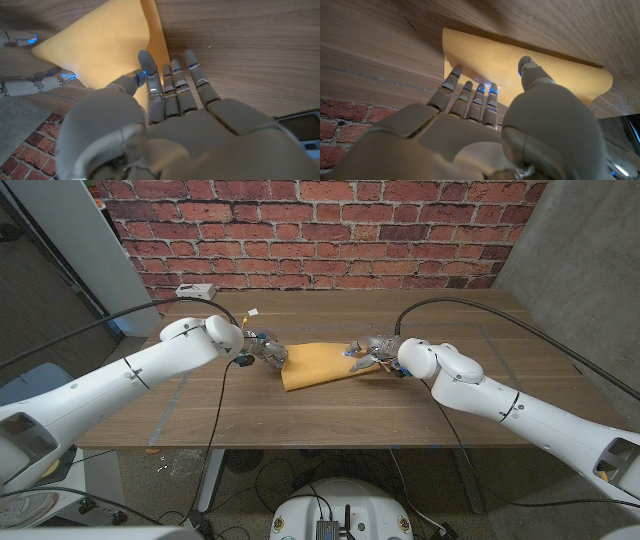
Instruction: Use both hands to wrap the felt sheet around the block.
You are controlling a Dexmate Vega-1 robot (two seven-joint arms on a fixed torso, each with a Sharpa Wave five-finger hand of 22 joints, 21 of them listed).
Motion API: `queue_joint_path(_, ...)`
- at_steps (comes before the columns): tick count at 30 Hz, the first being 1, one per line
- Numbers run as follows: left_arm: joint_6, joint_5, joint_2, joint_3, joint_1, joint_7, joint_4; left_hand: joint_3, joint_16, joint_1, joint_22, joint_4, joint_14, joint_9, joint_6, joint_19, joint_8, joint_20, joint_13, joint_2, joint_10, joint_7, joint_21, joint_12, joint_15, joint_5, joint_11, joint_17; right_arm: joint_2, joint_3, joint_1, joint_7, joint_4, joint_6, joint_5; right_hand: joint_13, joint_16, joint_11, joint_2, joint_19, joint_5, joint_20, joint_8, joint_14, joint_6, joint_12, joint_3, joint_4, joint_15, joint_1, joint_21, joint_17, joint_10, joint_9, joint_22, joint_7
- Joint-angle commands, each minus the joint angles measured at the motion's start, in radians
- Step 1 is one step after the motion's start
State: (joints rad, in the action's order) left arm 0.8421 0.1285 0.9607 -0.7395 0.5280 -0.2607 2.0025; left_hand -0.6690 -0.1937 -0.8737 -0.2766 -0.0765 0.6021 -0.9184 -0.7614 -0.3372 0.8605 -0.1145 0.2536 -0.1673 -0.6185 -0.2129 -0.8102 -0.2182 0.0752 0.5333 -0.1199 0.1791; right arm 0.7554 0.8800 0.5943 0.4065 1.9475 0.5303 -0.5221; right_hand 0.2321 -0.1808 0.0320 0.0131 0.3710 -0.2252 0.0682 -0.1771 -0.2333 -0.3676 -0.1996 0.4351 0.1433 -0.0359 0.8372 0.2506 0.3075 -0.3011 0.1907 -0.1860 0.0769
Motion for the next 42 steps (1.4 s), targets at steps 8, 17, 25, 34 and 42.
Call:
queue_joint_path(8, 0.03, 0.016, -0.006, 0.058, 0.068, 0.16, 0.042, 0.084, 0.001, 0.109, 0.008, 0.058, -0.027, 0.072, 0.167, 0.039, -0.087, -0.03, 0.019, 0.033, 0.043, 0.014, -0.034, 0.014, 0.02, -0.072, 0.006, 0.012, -0.066, 0.107, -0.105, 0.117, -0.109, 0.04, -0.08, -0.003, -0.012, 0.03, -0.008, -0.027, 0.001, 0.026, -0.02, -0.004, -0.025, -0.012, 0.0, -0.006, -0.056, -0.013, -0.021, -0.012, -0.042, 0.003, 0.0, 0.004)
queue_joint_path(17, 0.099, -0.071, 0.013, 0.062, 0.127, 0.317, 0.152, 0.206, 0.007, 0.332, 0.058, 0.127, -0.193, 0.304, 0.484, 0.171, -0.391, -0.068, 0.054, 0.098, 0.231, 0.08, -0.02, 0.013, 0.016, -0.337, 0.019, 0.013, -0.085, 0.142, -0.132, 0.153, -0.143, 0.054, -0.121, -0.007, -0.008, 0.008, -0.011, -0.061, 0.001, 0.04, -0.009, 0.037, 0.015, 0.005, -0.002, -0.015, -0.031, -0.037, -0.036, -0.022, -0.002, 0.002, -0.001, -0.009)
queue_joint_path(25, -0.072, -0.325, 0.008, 0.044, 0.279, 0.669, 0.18, 0.168, -0.011, 0.289, 0.083, 0.013, -0.362, 0.499, 0.41, 0.356, -0.536, -0.069, 0.064, 0.062, 0.347, 0.316, 0.078, -0.018, -0.041, -0.349, 0.155, 0.011, -0.095, 0.147, -0.141, 0.165, -0.159, 0.054, -0.123, -0.007, -0.01, 0.006, -0.011, -0.073, 0.001, 0.048, -0.008, 0.047, 0.029, 0.006, -0.003, -0.017, -0.022, -0.046, -0.04, -0.025, 0.008, 0.001, -0.001, -0.017)
queue_joint_path(34, -0.324, -0.391, -0.006, 0.093, 0.332, 0.666, 0.094, 0.074, -0.062, 0.15, 0.091, -0.093, -0.161, 0.61, 0.17, 0.189, -0.548, 0.022, 0.026, -0.001, 0.125, 0.287, 0.03, -0.084, -0.172, -0.345, 0.175, 0.002, -0.095, 0.145, -0.138, 0.164, -0.149, 0.06, -0.126, -0.008, -0.012, 0.004, -0.013, -0.075, 0.0, 0.051, -0.009, 0.05, 0.034, 0.006, -0.002, -0.017, -0.018, -0.049, -0.04, -0.027, 0.014, 0.001, -0.001, -0.018)
queue_joint_path(42, -0.52, -0.393, -0.044, 0.112, 0.321, 0.579, -0.014, 0.012, -0.09, 0.09, 0.098, -0.081, -0.016, 0.654, 0.062, 0.05, -0.555, 0.061, 0.002, -0.016, 0.001, 0.248, -0.013, -0.107, -0.2, -0.353, 0.173, 0.006, -0.092, 0.144, -0.132, 0.163, -0.137, 0.067, -0.131, -0.008, -0.013, 0.001, -0.015, -0.075, -0.001, 0.051, -0.01, 0.051, 0.034, 0.005, 0.0, -0.016, -0.018, -0.049, -0.04, -0.029, 0.013, 0.001, -0.001, -0.018)
